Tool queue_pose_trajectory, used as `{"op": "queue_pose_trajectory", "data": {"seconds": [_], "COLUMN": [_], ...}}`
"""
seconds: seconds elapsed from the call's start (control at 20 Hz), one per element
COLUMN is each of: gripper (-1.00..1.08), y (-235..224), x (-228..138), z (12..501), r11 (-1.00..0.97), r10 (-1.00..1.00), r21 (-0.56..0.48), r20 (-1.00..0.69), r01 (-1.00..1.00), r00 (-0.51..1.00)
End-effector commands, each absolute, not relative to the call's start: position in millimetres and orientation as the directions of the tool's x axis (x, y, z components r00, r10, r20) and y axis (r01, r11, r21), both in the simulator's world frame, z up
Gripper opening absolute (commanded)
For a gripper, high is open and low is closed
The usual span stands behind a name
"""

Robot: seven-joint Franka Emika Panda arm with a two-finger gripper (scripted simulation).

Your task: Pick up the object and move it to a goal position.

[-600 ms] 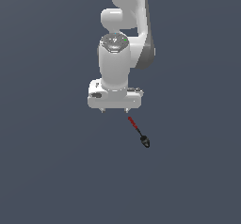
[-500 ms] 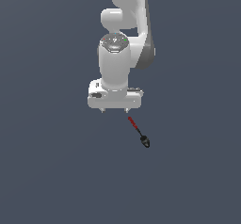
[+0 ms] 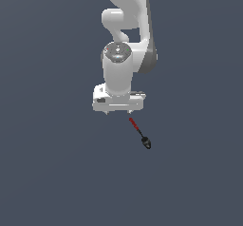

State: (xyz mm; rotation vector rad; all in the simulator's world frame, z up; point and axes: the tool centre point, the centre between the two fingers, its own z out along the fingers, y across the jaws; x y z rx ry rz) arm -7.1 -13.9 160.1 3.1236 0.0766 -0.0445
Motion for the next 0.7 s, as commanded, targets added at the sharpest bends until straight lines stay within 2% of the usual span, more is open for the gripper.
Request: {"op": "queue_pose_trajectory", "data": {"seconds": [0.0,0.3,0.65], "gripper": [1.0,1.0,1.0], "y": [-14,-8,20], "x": [-7,-5,4], "z": [161,154,126], "r11": [-0.999,-0.996,-0.974], "r10": [0.048,0.083,0.226], "r21": [0.016,0.016,0.016], "r20": [-0.028,-0.028,-0.023], "r01": [0.049,0.084,0.226], "r00": [0.998,0.996,0.974]}}
